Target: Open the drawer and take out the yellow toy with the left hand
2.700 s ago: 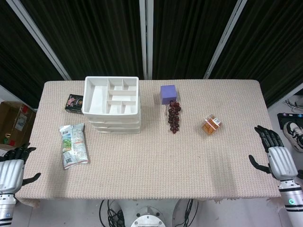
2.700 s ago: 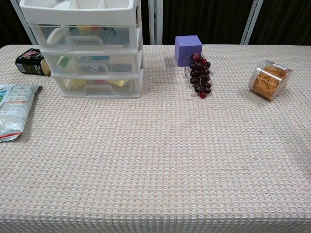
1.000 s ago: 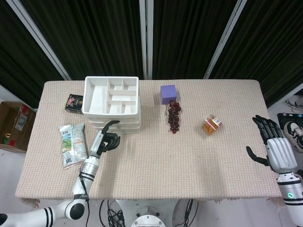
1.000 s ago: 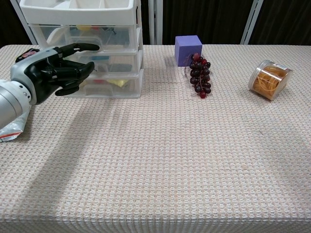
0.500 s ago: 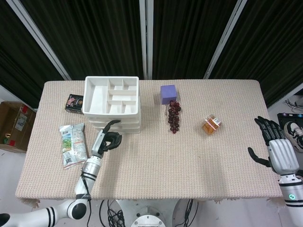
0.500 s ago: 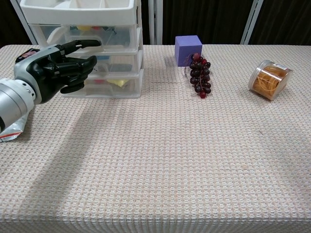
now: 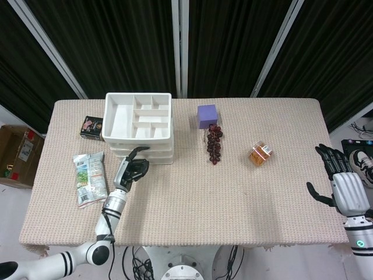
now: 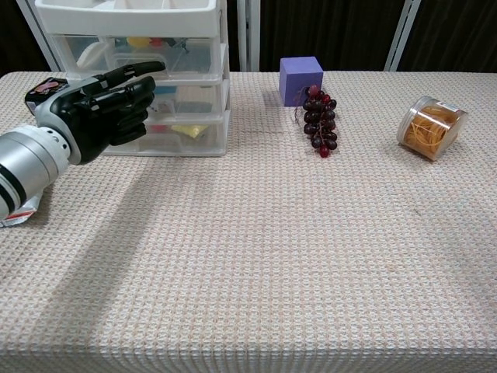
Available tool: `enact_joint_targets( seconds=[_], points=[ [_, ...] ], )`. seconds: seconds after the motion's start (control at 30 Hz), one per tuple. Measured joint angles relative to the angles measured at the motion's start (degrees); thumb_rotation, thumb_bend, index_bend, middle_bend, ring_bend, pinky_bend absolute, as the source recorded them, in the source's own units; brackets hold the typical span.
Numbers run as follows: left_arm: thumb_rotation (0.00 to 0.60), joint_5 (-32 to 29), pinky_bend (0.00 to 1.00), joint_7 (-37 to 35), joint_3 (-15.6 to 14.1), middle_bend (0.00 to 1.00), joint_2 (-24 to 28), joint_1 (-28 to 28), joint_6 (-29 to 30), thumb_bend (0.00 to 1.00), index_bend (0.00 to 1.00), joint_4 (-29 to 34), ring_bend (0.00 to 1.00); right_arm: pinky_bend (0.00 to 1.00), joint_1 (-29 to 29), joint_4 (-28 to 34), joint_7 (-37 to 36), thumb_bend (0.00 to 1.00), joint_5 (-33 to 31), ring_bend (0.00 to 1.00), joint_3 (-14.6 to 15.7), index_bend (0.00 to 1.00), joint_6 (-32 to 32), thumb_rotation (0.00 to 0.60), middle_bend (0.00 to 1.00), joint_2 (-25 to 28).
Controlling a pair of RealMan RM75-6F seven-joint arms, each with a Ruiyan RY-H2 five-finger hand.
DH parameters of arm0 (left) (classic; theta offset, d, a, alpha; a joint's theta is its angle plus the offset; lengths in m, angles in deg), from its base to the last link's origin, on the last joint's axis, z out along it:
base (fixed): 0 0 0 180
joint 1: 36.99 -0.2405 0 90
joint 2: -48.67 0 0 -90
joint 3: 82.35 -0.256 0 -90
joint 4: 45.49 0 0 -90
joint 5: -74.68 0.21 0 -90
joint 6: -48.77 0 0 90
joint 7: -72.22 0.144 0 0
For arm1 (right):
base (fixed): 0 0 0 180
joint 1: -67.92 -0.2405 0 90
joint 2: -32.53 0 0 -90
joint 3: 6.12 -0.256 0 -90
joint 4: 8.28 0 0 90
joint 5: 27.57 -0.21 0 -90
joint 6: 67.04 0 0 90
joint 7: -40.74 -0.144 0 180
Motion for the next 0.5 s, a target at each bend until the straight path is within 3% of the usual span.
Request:
enact_joint_targets(
  seconds=[0.5],
  points=[
    [0.600, 3.1, 1.00, -3.6, -4.3, 0.82, 0.9, -3.2, 2.4, 0.47, 0.53, 0.9, 0.91, 0.00, -0.2, 0.8, 1.4, 0.29, 0.3, 0.00, 0.1, 0.00, 0.4, 0.600, 0.03, -0.3]
  ],
)
